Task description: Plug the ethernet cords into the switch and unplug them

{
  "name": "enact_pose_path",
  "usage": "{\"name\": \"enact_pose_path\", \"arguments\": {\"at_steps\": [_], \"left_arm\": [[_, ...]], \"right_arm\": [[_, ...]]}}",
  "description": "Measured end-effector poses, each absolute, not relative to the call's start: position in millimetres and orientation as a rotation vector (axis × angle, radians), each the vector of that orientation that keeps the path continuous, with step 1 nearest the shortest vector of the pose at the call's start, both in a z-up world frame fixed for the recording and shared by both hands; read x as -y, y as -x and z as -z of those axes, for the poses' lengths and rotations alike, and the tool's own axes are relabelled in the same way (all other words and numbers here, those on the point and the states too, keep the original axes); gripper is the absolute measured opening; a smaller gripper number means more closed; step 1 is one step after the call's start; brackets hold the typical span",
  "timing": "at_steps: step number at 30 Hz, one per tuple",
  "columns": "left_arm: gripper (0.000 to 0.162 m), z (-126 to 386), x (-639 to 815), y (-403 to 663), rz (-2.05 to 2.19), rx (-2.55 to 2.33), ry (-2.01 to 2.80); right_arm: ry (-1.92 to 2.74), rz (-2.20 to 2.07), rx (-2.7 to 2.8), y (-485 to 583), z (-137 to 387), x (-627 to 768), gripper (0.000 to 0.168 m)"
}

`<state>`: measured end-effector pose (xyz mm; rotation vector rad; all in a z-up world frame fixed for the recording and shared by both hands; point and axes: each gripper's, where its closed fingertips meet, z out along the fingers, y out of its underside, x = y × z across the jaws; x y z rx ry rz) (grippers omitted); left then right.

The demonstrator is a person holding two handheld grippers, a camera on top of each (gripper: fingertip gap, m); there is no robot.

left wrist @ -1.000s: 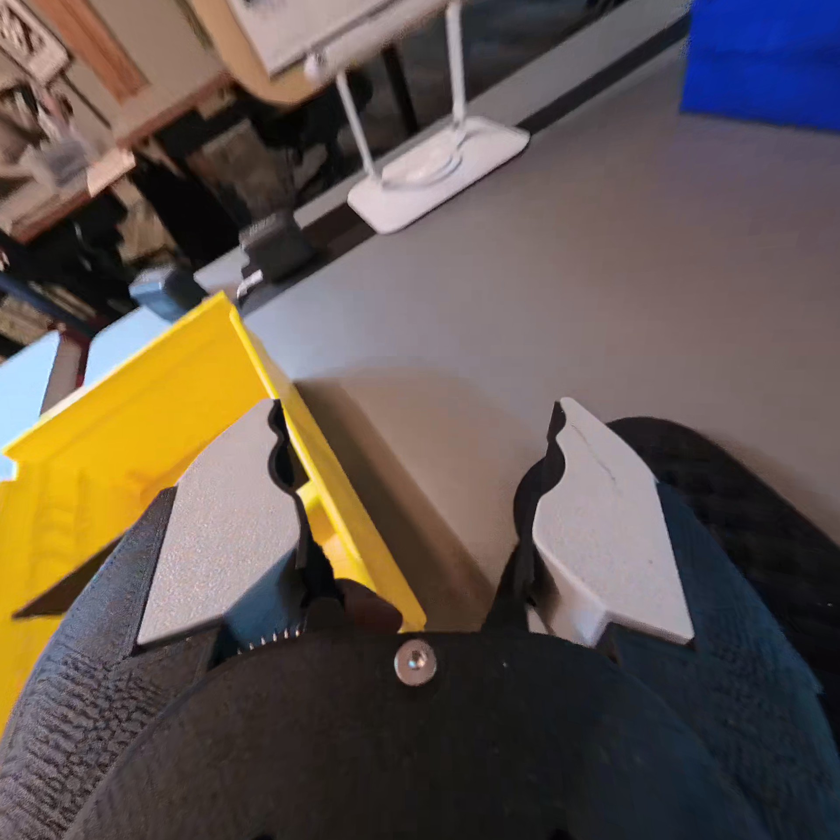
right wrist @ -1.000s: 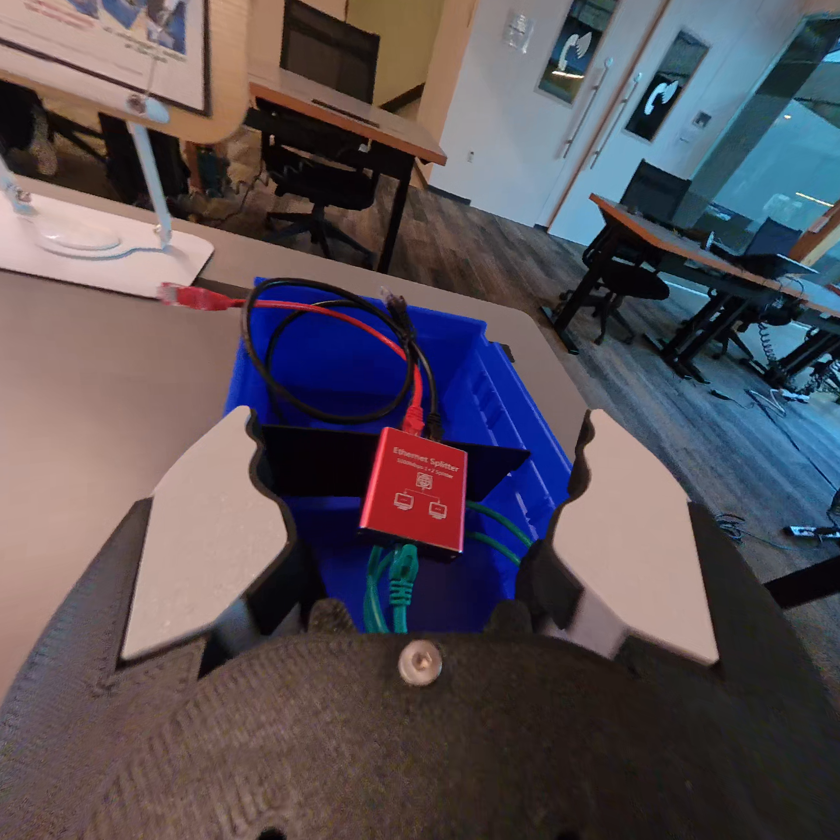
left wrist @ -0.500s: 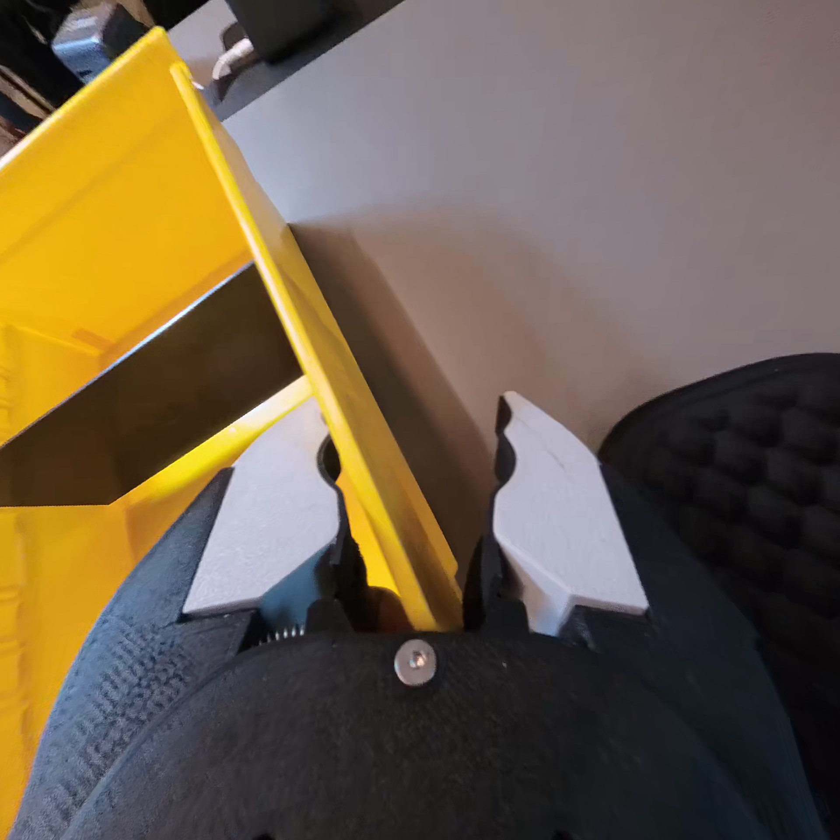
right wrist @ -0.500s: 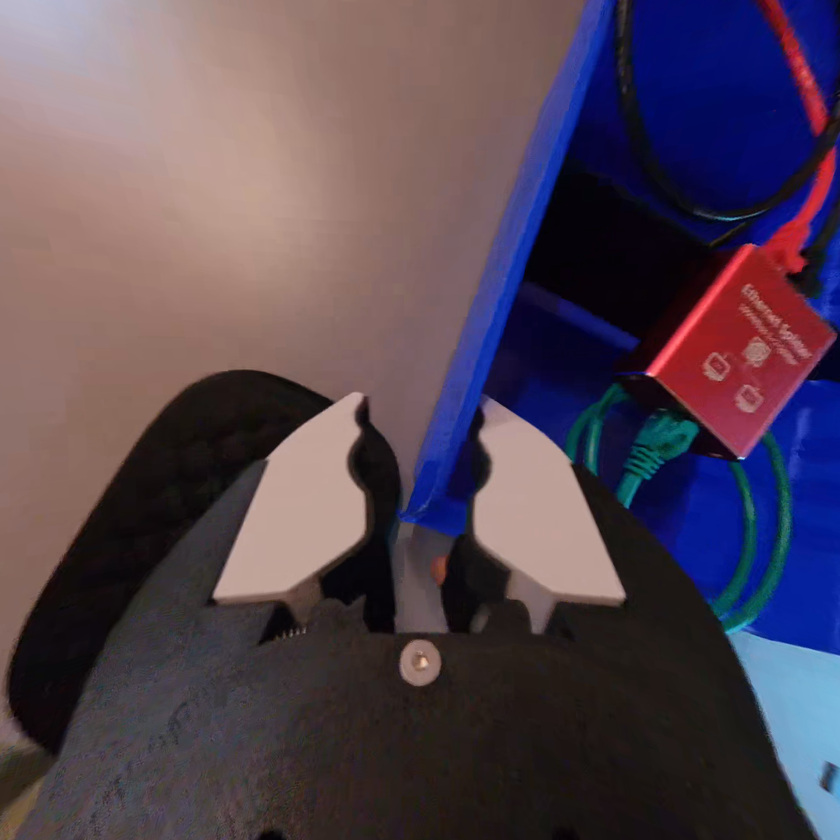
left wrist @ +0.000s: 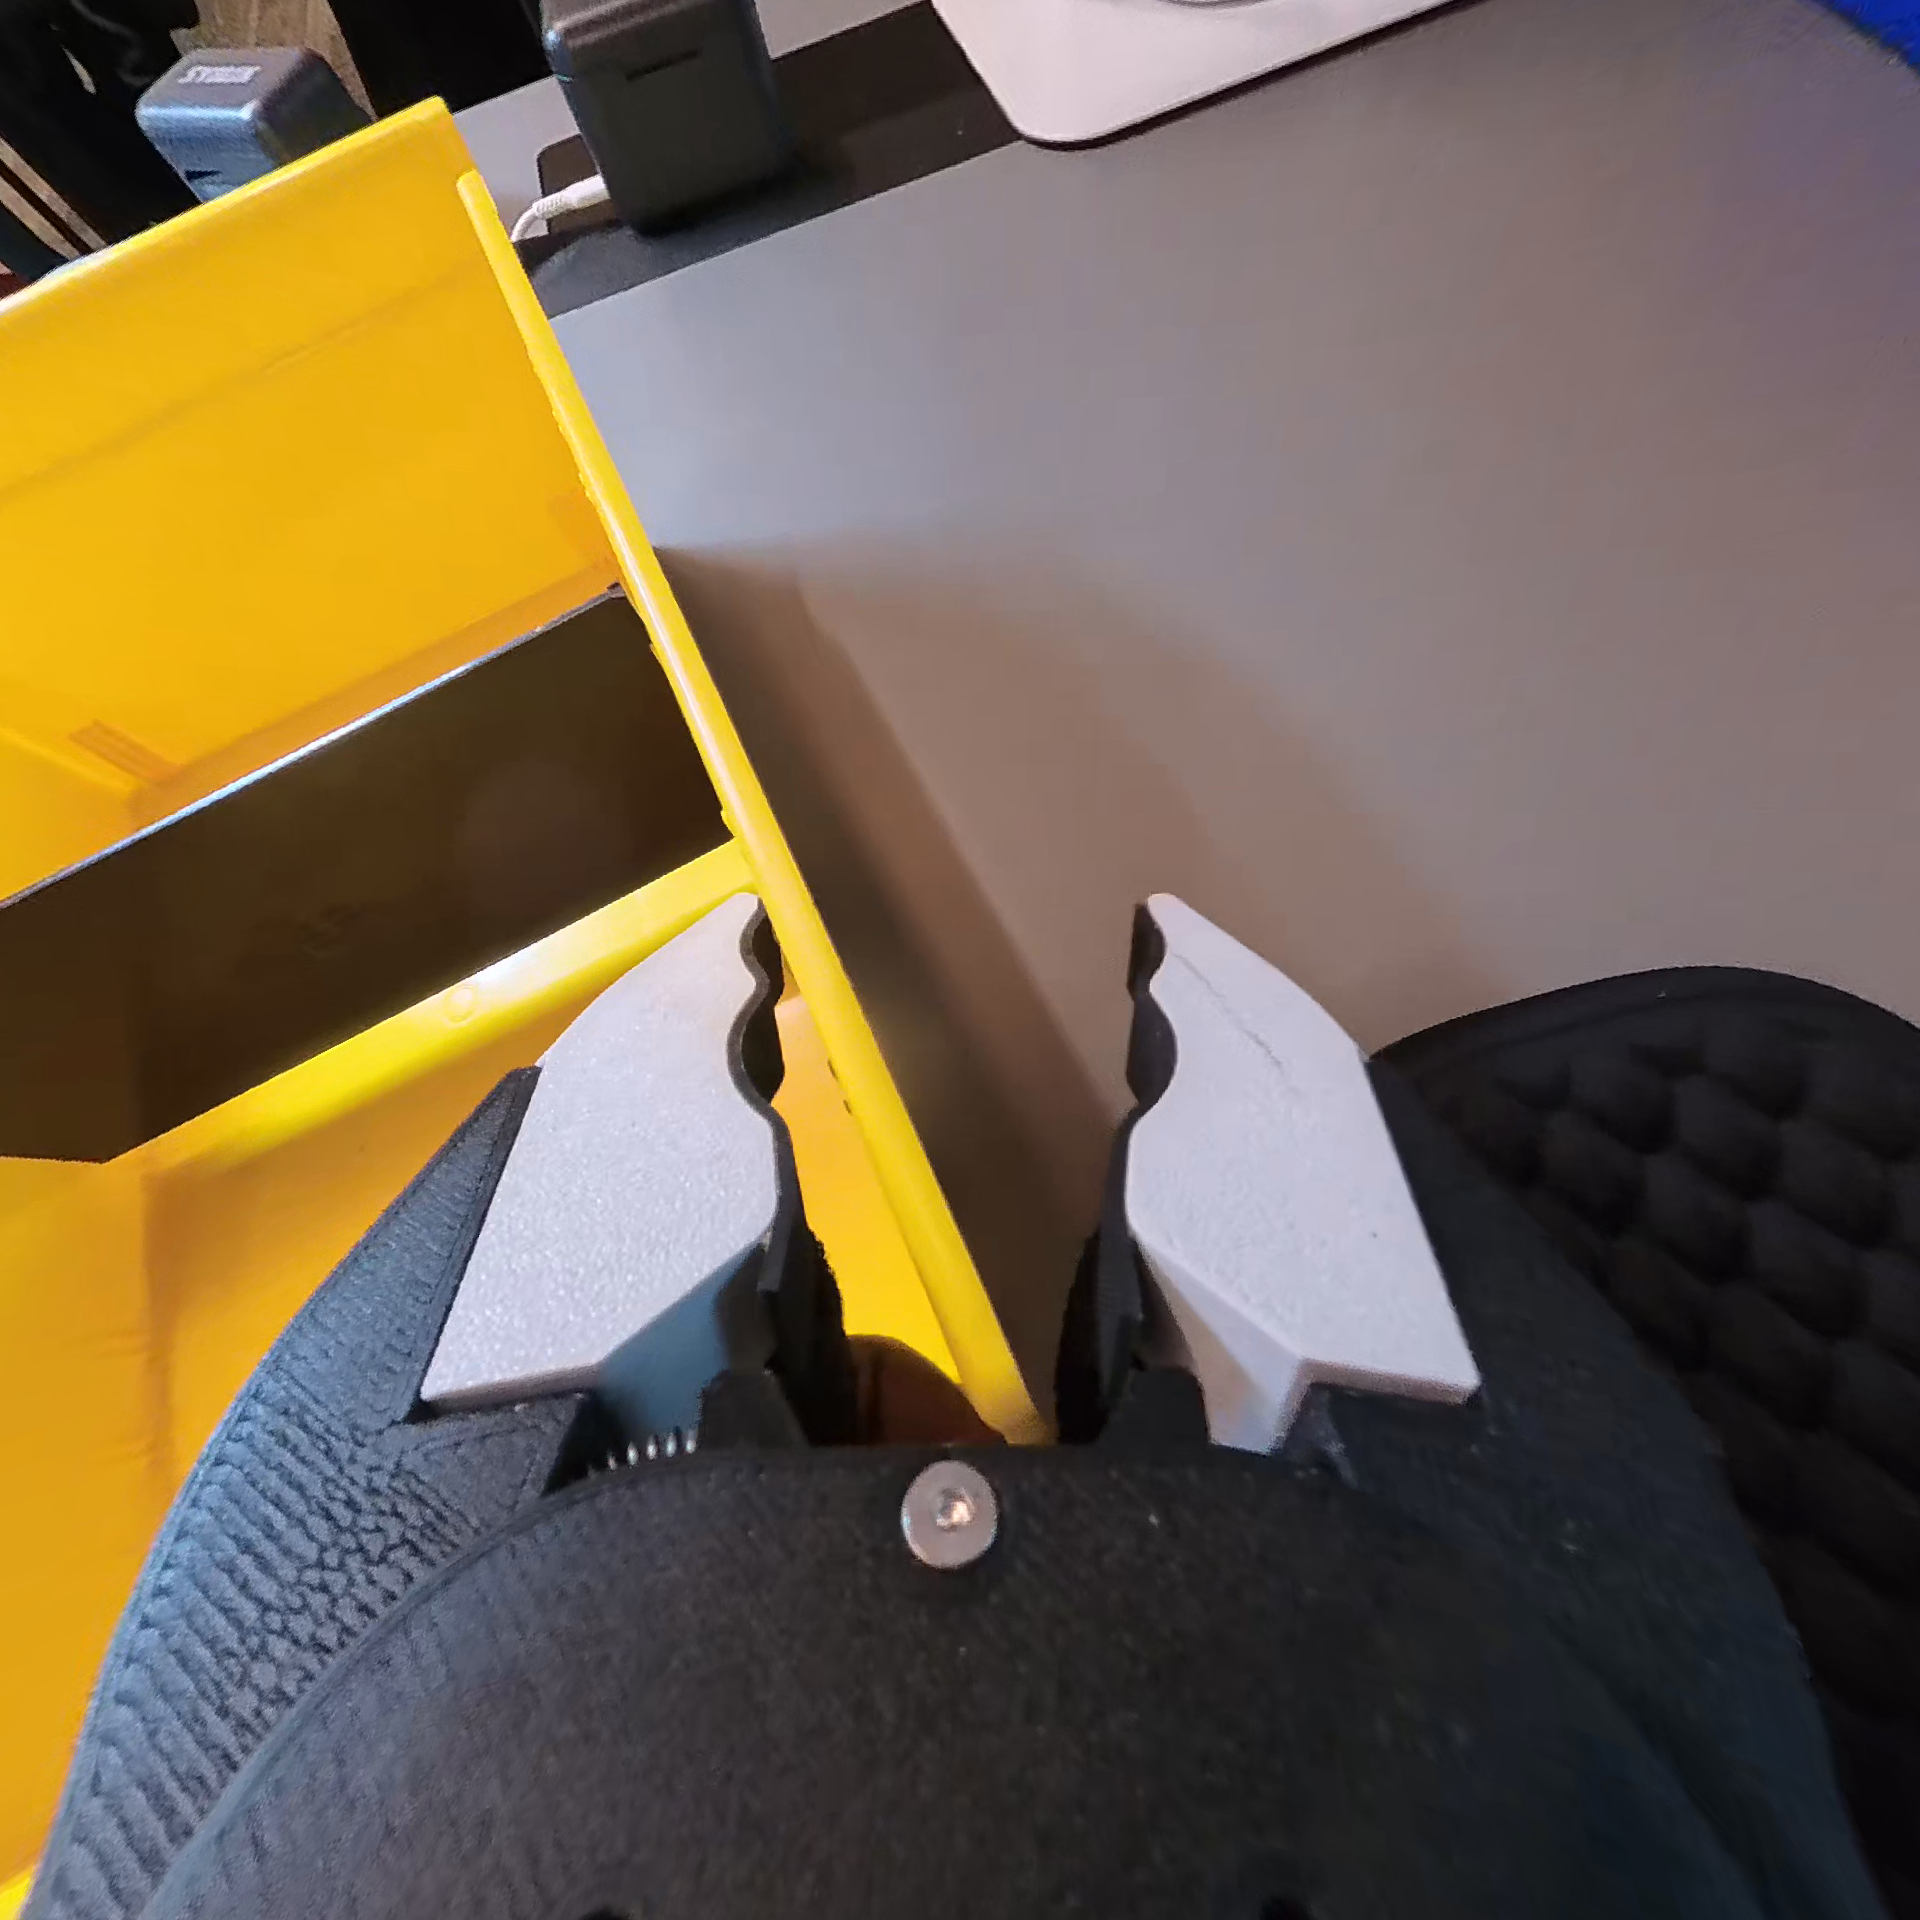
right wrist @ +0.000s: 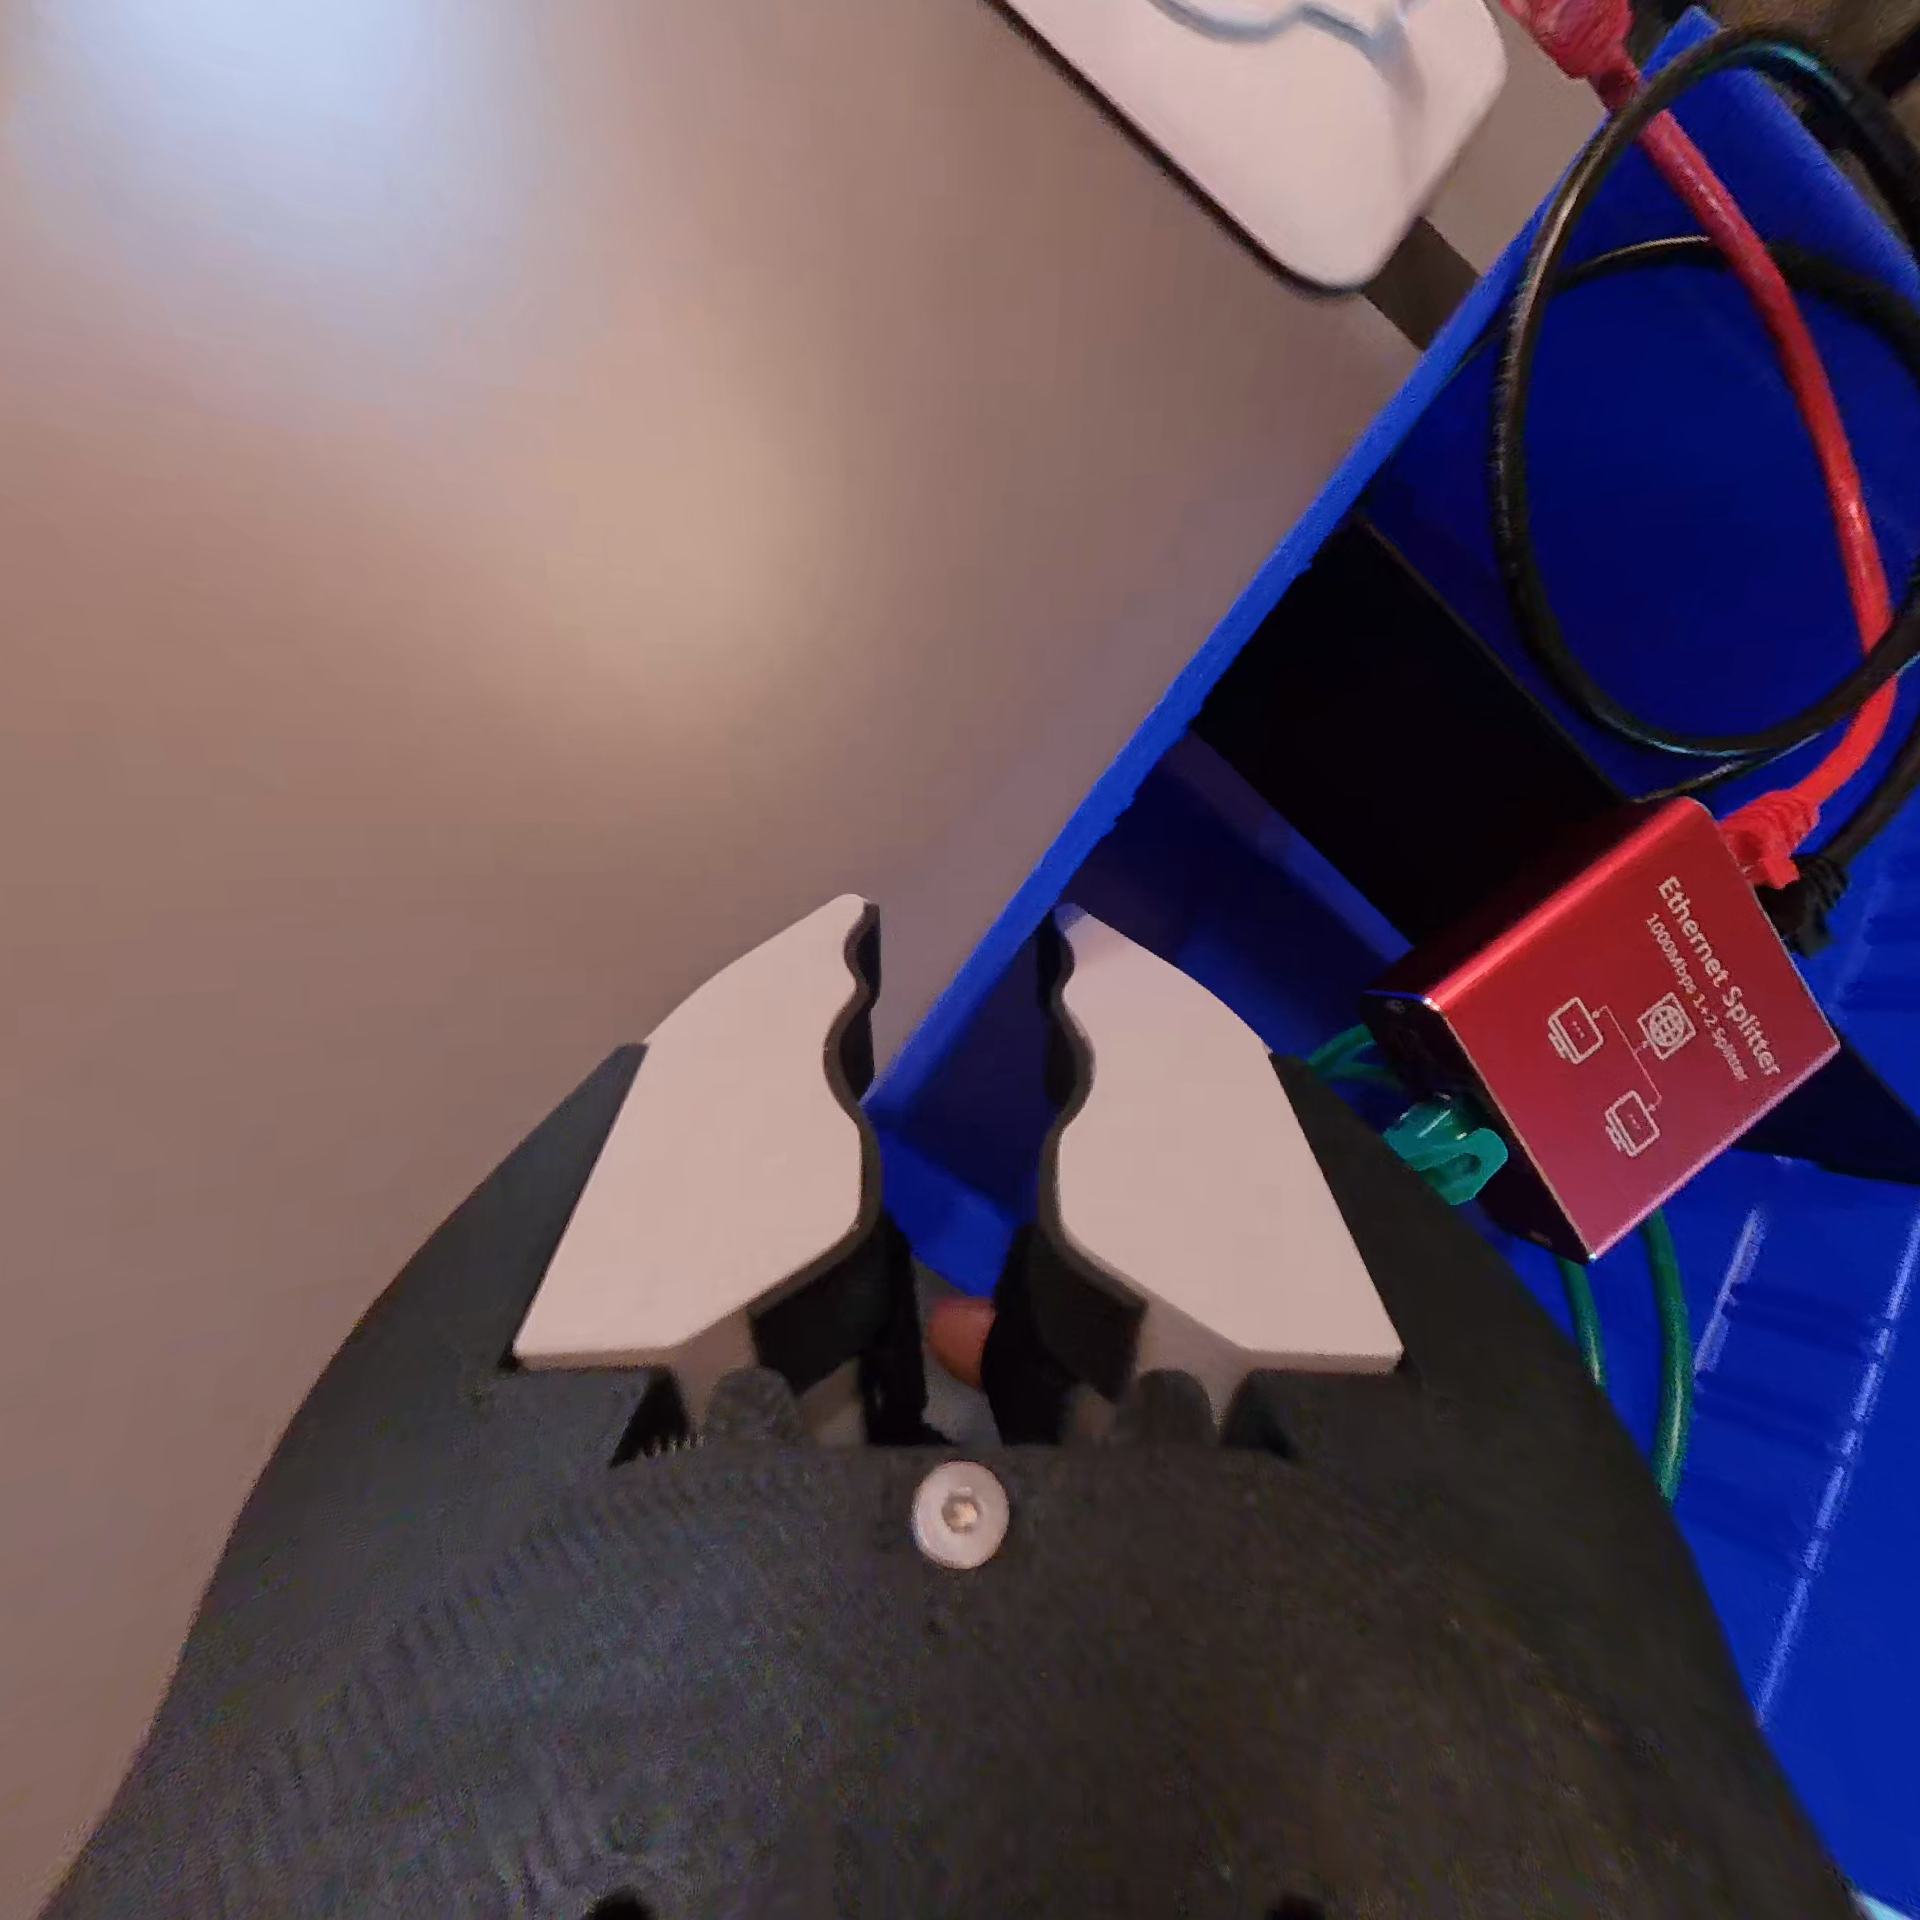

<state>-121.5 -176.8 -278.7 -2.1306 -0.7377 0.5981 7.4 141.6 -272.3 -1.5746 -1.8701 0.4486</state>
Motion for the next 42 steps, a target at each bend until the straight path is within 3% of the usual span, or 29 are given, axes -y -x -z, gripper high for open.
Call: {"name": "enact_pose_path", "arguments": {"at_steps": [11,18,22,26,29,32,35,42], "left_arm": [[0.082,259.2,154.2,107.7,-0.494,0.677,2.003],[0.083,183.7,175.5,71.0,-0.188,0.483,1.761],[0.081,160.6,242.4,101.6,-0.429,0.606,1.685],[0.080,182.4,330.3,145.4,-0.763,0.879,1.749],[0.081,211.3,381.0,165.6,-0.923,1.035,1.824],[0.085,237.6,378.9,169.4,-0.768,1.048,1.849],[0.084,250.9,368.9,173.8,-0.665,1.041,1.816],[0.059,272.8,359.5,179.1,-0.627,1.009,1.849]], "right_arm": [[1.327,-0.618,2.073,59.0,271.2,-14.9,0.038],[1.175,-0.713,2.168,95.1,270.4,54.9,0.043],[1.108,-0.810,2.189,113.4,270.2,89.1,0.048],[1.064,-1.007,2.179,126.0,263.8,120.6,0.054],[0.988,-1.273,1.985,121.5,222.5,139.6,0.055],[0.908,-1.472,1.820,97.0,186.8,162.6,0.064],[0.930,-1.427,1.948,79.8,210.2,188.3,0.078],[0.951,-1.245,2.142,85.3,252.8,209.6,0.055]]}}
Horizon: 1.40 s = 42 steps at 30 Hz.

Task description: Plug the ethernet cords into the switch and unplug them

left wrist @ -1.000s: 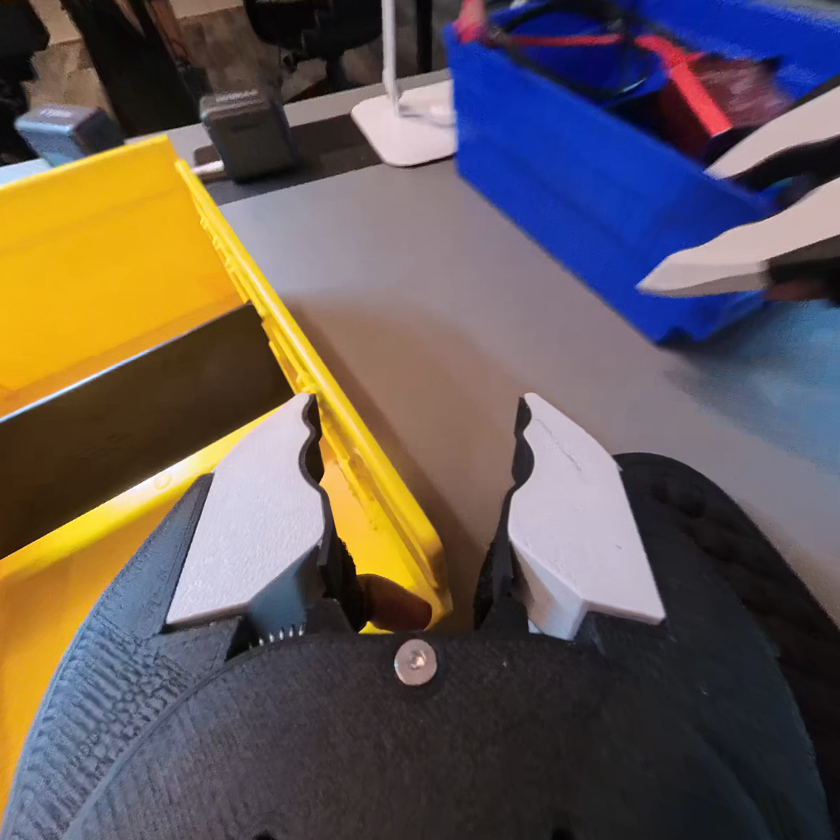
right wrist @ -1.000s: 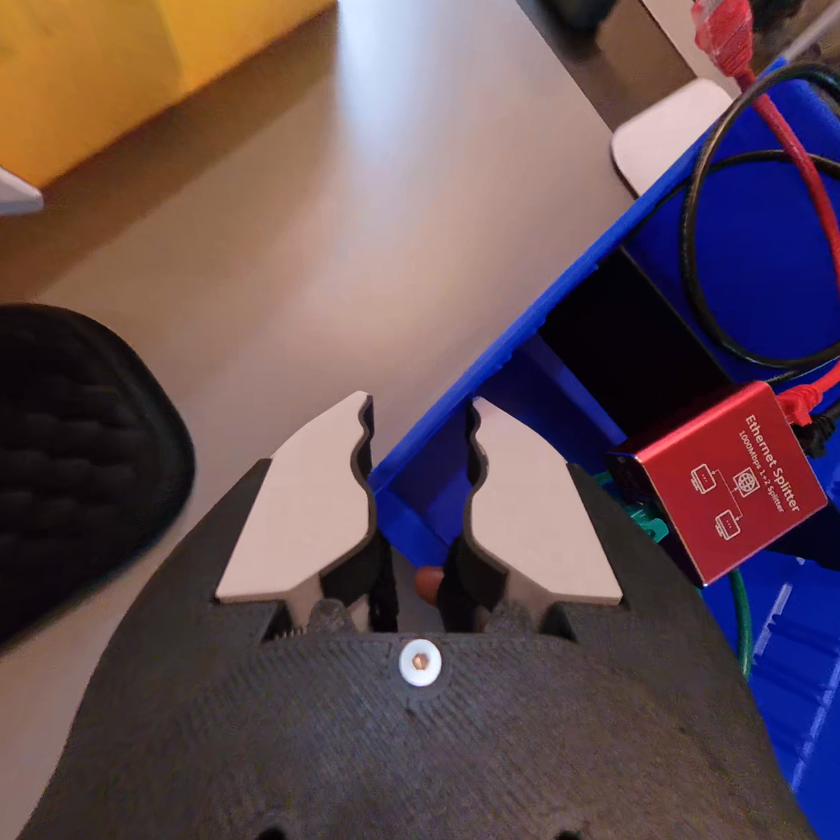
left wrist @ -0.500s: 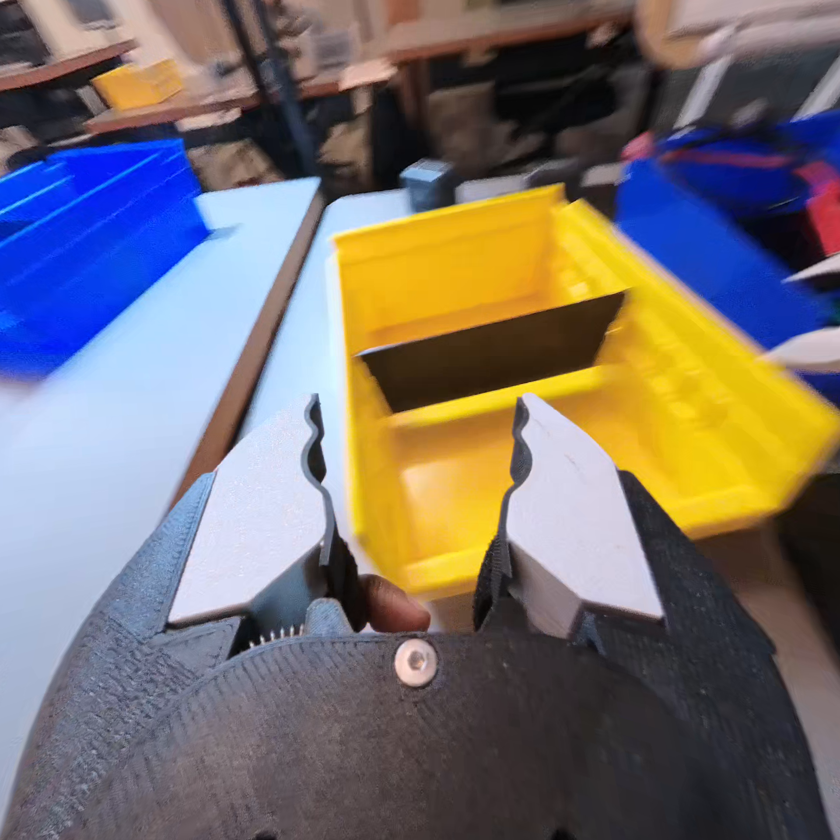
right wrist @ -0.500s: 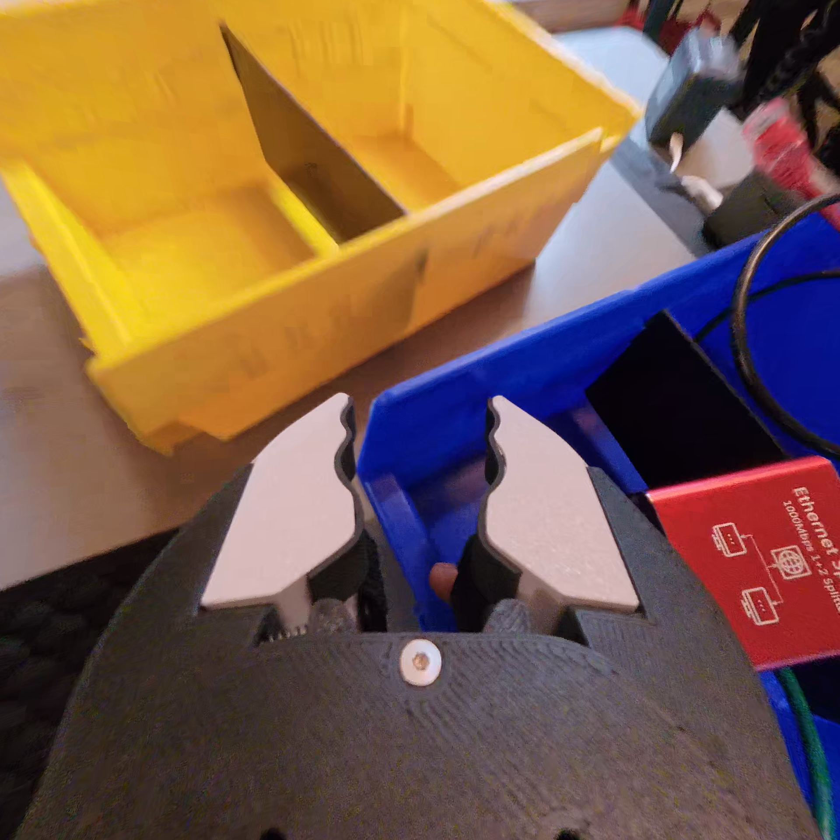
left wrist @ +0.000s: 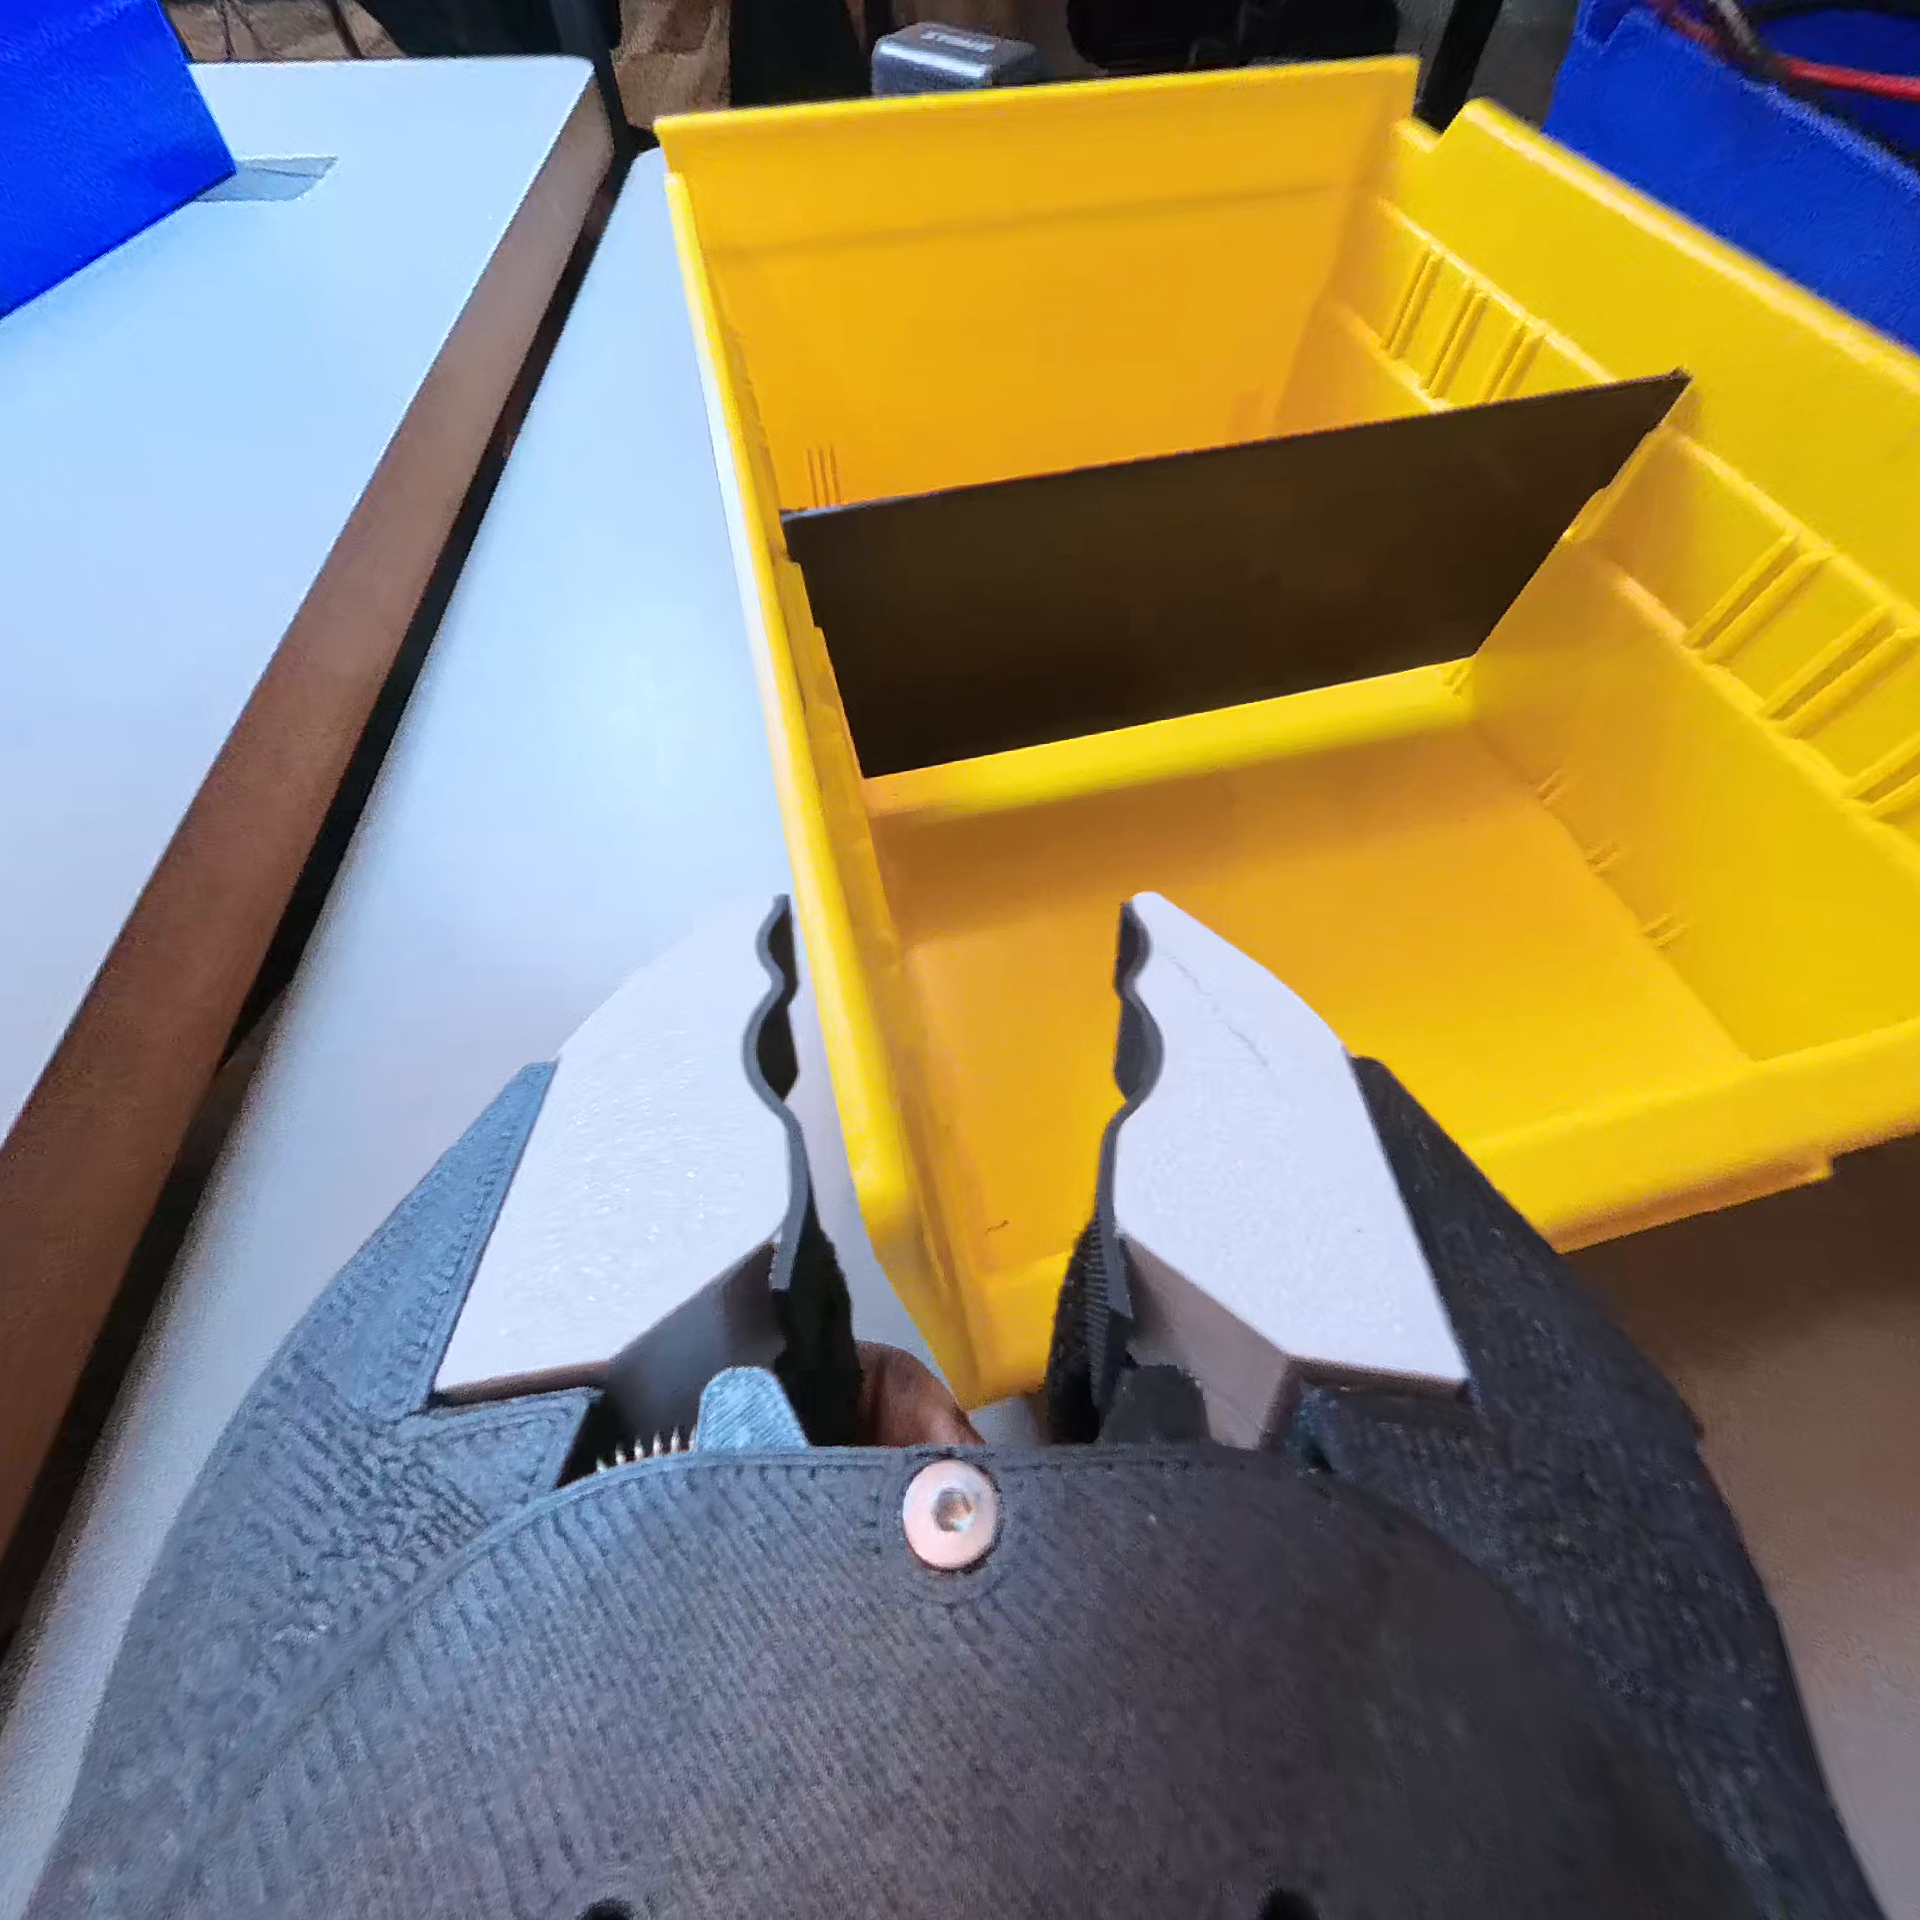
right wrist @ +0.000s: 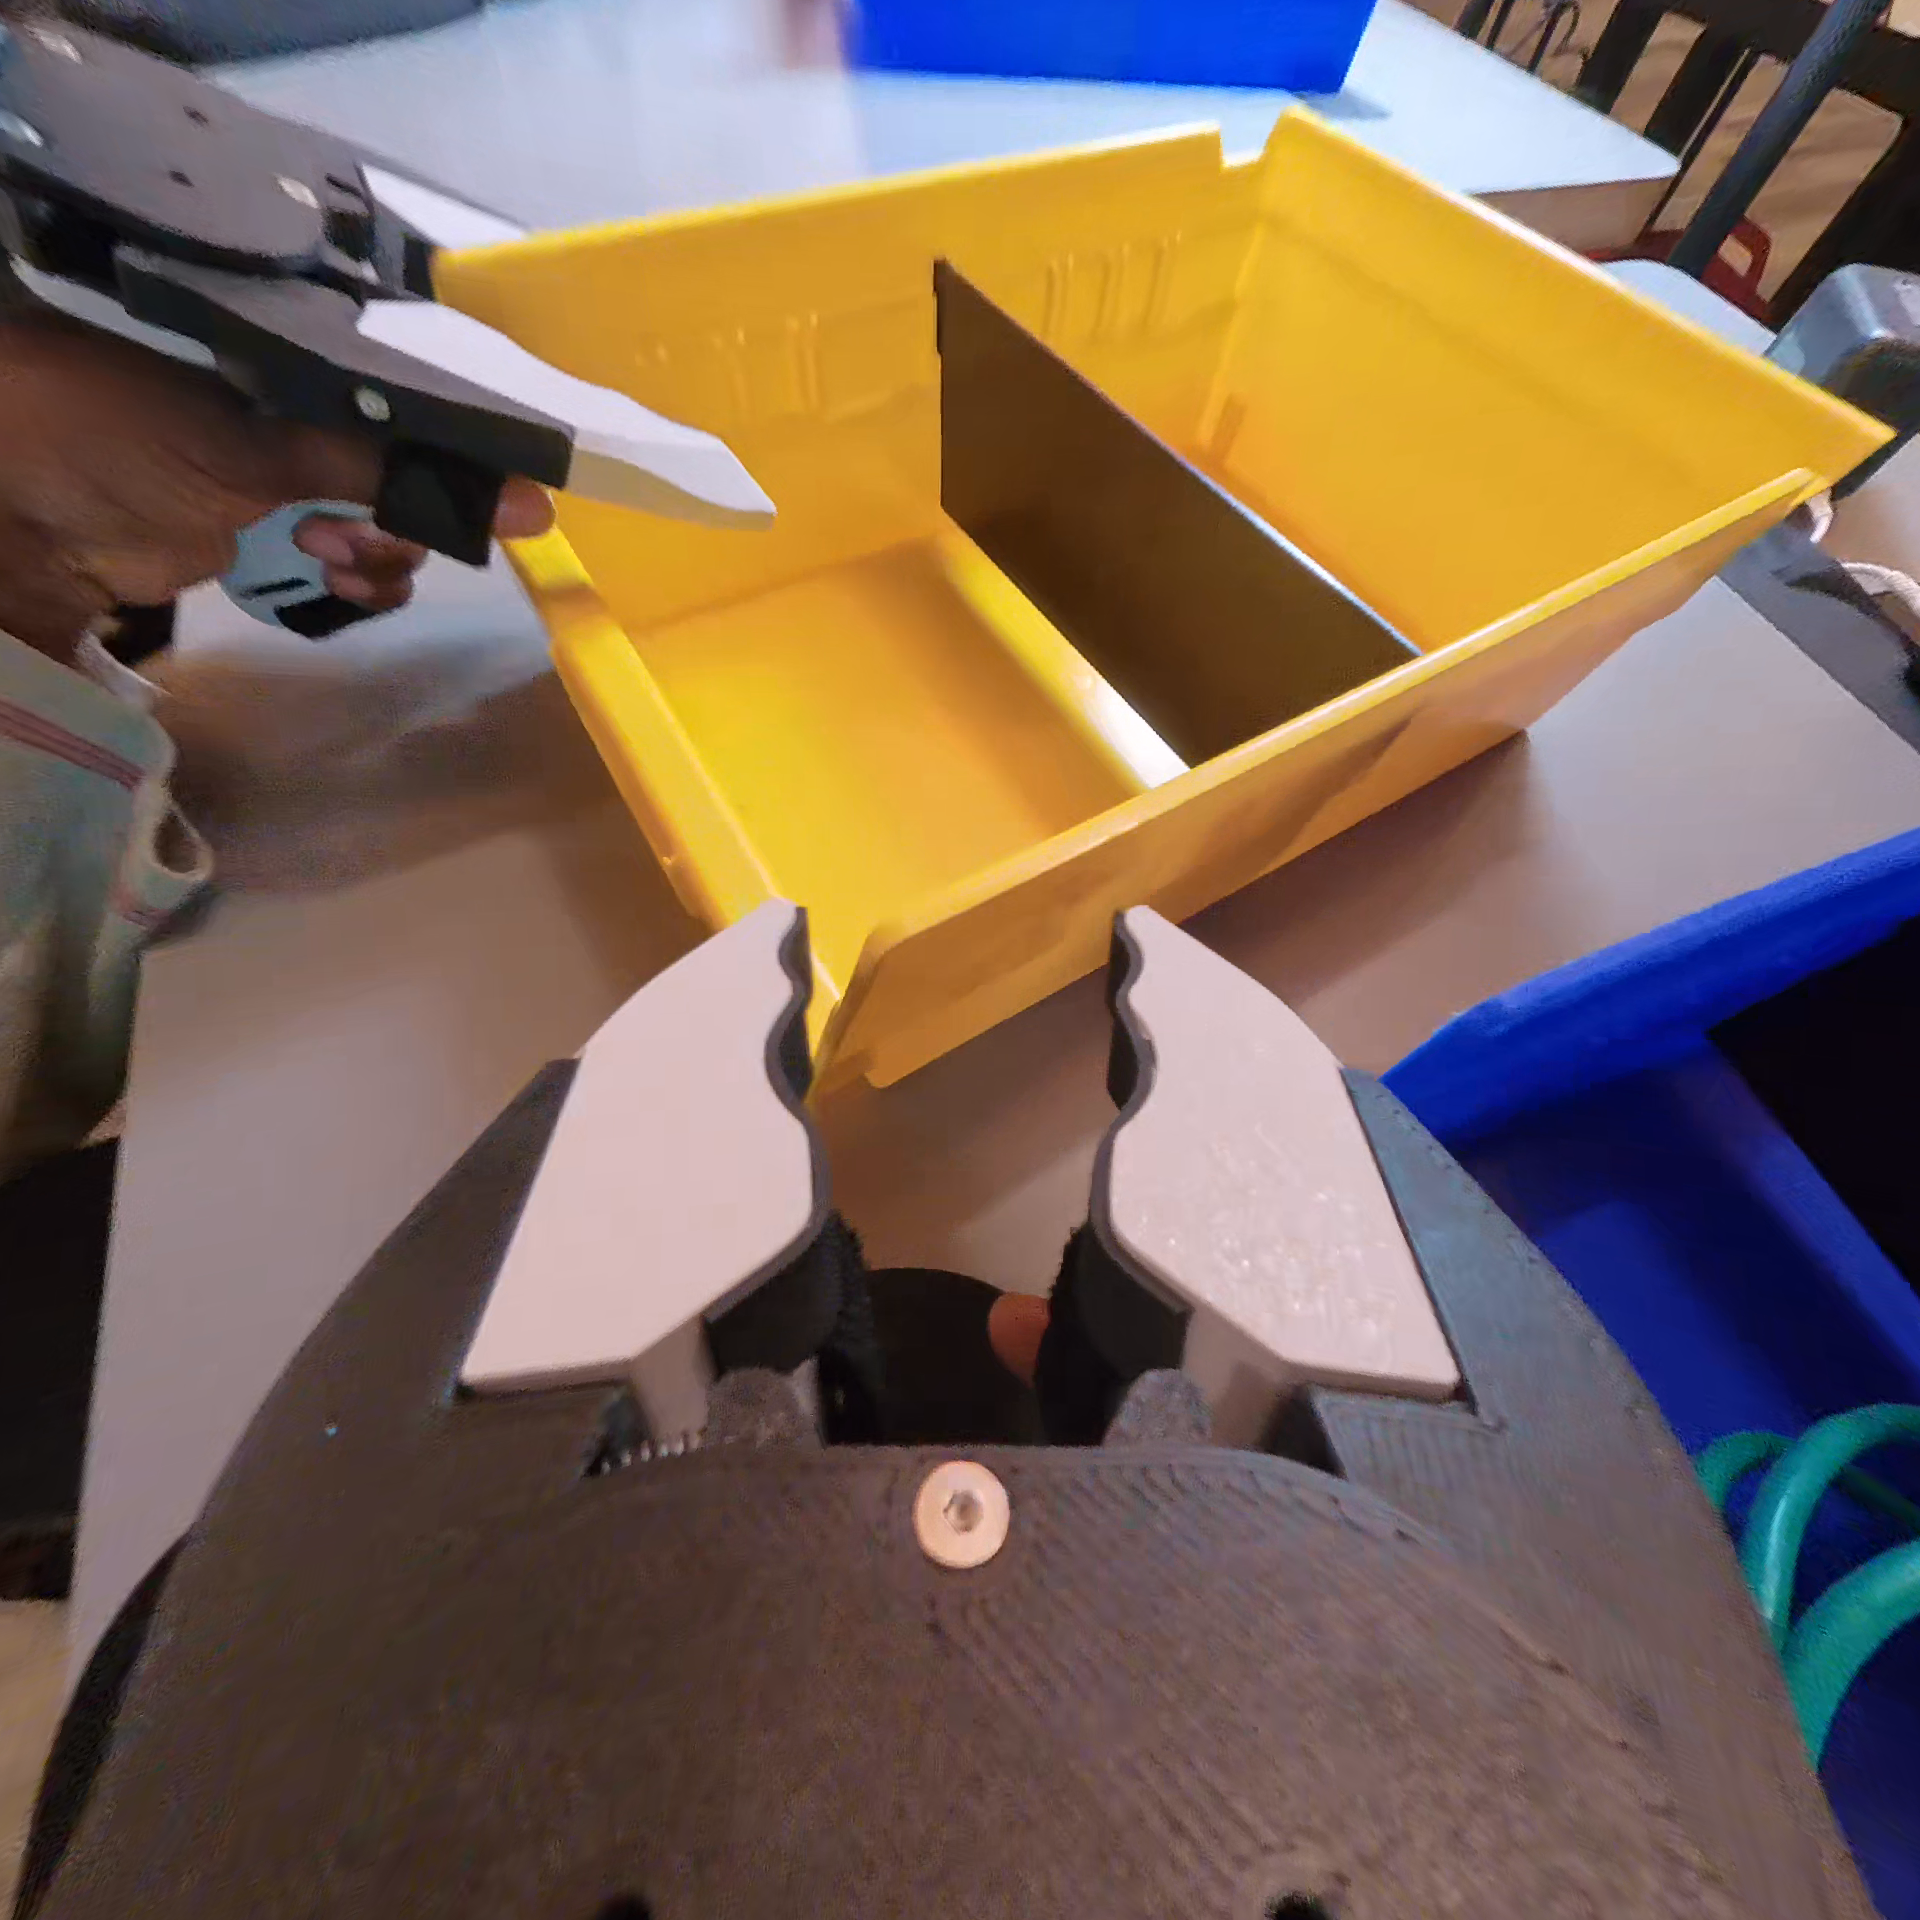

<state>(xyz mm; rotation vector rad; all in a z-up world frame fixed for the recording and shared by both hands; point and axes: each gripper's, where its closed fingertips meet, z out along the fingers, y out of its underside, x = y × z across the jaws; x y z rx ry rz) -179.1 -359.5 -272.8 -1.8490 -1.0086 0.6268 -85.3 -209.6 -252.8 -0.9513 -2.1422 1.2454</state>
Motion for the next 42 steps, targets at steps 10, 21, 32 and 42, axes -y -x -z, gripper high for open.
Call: {"name": "enact_pose_path", "arguments": {"at_steps": [10,21,32,42], "left_arm": [[0.005,228.3,381.9,174.7,-0.929,1.096,1.781],[0.005,93.6,295.4,128.2,-1.076,0.829,1.425],[0.006,78.6,45.4,84.4,-0.777,0.490,1.516],[0.012,155.7,-131.0,21.0,-0.662,0.331,1.746]], "right_arm": [[0.751,-1.114,2.075,91.5,240.3,214.3,0.030],[0.573,-1.073,1.661,43.4,115.3,136.6,0.027],[0.844,-0.817,1.378,-55.0,95.7,-63.8,0.024],[1.147,-0.633,1.342,-132.5,174.9,-223.4,0.021]]}}
